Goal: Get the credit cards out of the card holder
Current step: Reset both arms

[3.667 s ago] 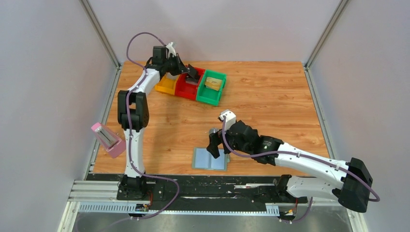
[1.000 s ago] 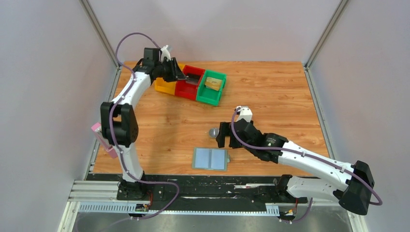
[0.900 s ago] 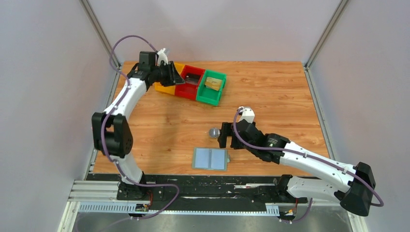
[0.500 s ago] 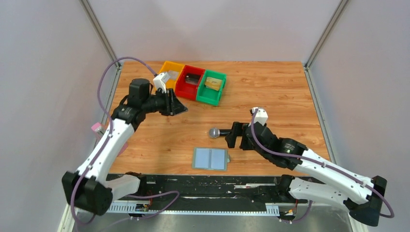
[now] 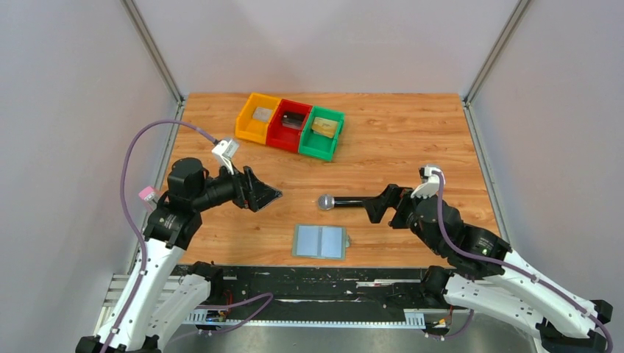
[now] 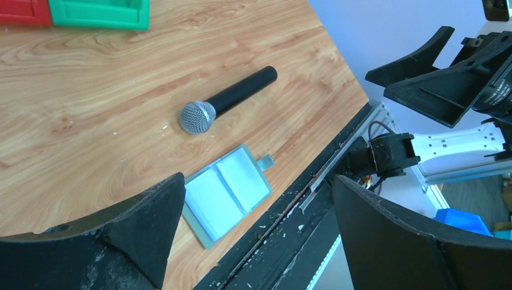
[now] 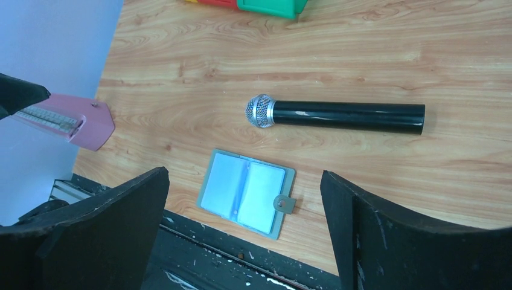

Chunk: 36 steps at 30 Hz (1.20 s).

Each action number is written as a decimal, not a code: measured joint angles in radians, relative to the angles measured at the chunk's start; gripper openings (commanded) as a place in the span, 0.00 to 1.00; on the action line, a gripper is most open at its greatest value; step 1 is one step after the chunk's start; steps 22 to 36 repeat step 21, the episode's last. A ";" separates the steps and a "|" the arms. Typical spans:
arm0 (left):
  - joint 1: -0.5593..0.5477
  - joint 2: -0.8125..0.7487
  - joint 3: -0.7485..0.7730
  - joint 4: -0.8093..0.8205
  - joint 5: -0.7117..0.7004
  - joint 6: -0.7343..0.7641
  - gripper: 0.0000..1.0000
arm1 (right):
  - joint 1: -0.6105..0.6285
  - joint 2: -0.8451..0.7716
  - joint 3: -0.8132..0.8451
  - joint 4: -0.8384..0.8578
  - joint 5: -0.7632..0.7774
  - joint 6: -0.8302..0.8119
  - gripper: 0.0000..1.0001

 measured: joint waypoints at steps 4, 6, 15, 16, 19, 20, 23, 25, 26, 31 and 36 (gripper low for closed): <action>0.000 -0.029 0.000 -0.023 -0.002 0.002 1.00 | 0.000 -0.028 -0.006 -0.006 0.001 0.002 1.00; 0.000 -0.040 -0.002 -0.029 -0.006 0.002 1.00 | 0.000 -0.034 -0.012 -0.008 0.001 0.004 1.00; 0.000 -0.070 -0.028 -0.041 -0.023 0.002 1.00 | 0.000 -0.045 -0.032 -0.016 0.000 0.005 1.00; 0.000 -0.073 -0.033 -0.041 -0.023 0.002 1.00 | 0.000 -0.045 -0.032 -0.016 0.001 0.006 1.00; 0.000 -0.079 -0.052 -0.040 -0.023 0.002 1.00 | 0.000 -0.045 -0.032 -0.016 0.001 0.008 1.00; 0.000 -0.080 -0.057 -0.040 -0.023 0.001 1.00 | 0.000 -0.045 -0.032 -0.016 0.001 0.009 1.00; 0.000 -0.082 -0.061 -0.040 -0.023 0.002 1.00 | 0.000 -0.045 -0.032 -0.016 0.001 0.009 1.00; 0.000 -0.082 -0.061 -0.040 -0.023 0.002 1.00 | 0.000 -0.045 -0.032 -0.016 0.001 0.009 1.00; 0.000 -0.082 -0.061 -0.040 -0.023 0.002 1.00 | 0.000 -0.045 -0.032 -0.016 0.001 0.009 1.00; 0.000 -0.082 -0.061 -0.040 -0.023 0.002 1.00 | 0.000 -0.045 -0.032 -0.016 0.001 0.009 1.00; 0.000 -0.082 -0.061 -0.040 -0.023 0.002 1.00 | 0.000 -0.045 -0.032 -0.016 0.001 0.009 1.00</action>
